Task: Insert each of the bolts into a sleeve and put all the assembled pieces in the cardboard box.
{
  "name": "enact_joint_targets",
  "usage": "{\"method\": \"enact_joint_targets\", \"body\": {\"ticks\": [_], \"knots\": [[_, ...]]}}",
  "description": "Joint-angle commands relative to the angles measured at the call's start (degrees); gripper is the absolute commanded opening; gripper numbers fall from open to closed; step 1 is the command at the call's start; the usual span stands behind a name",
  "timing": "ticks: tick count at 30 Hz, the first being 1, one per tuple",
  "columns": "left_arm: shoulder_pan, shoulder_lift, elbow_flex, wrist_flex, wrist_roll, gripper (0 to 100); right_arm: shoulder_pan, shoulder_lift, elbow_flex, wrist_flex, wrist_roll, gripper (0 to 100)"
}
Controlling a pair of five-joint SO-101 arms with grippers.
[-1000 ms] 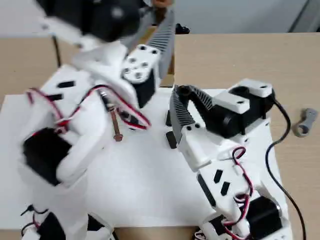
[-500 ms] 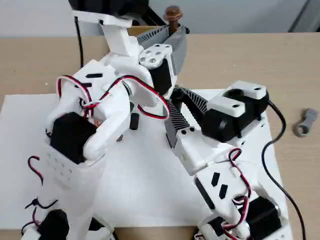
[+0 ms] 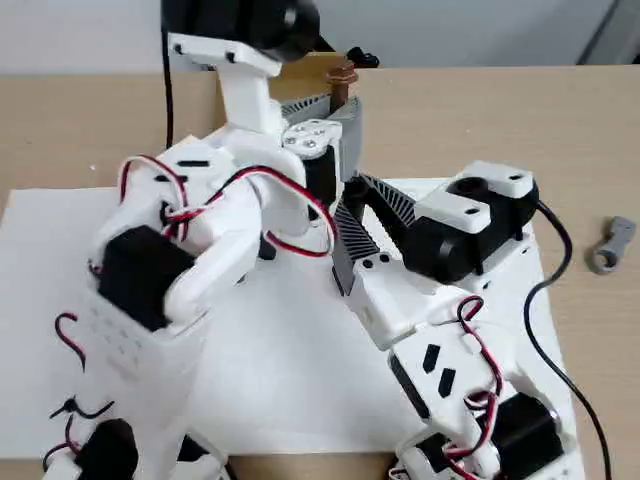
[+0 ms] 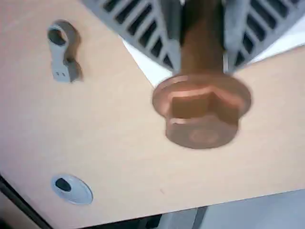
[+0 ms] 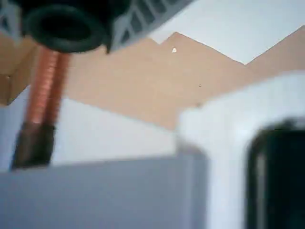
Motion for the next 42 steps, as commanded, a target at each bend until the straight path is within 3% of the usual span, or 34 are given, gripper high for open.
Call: {"method": "enact_joint_targets", "body": {"ticks": [1,13,26,31,42], "knots": [[-0.09,-0.70,-3.38,0.35,-0.35,1,-0.04,-0.31,-0.35,-1.19,-0.44,0.3],[5.63,-0.44,-12.88,0.88,-0.26,1,0.04,-0.13,0.26,-1.01,-0.44,0.3],[5.71,-0.09,-11.12,6.07,-2.20,1,0.13,-0.31,0.70,-1.54,-0.44,0.3],[5.54,-0.70,-4.62,3.25,-2.11,1,0.13,-0.40,0.62,-1.54,-0.44,0.3],[3.25,-0.70,-4.09,3.08,-2.37,1,0.13,-0.48,0.62,-1.19,-0.44,0.3]]}}
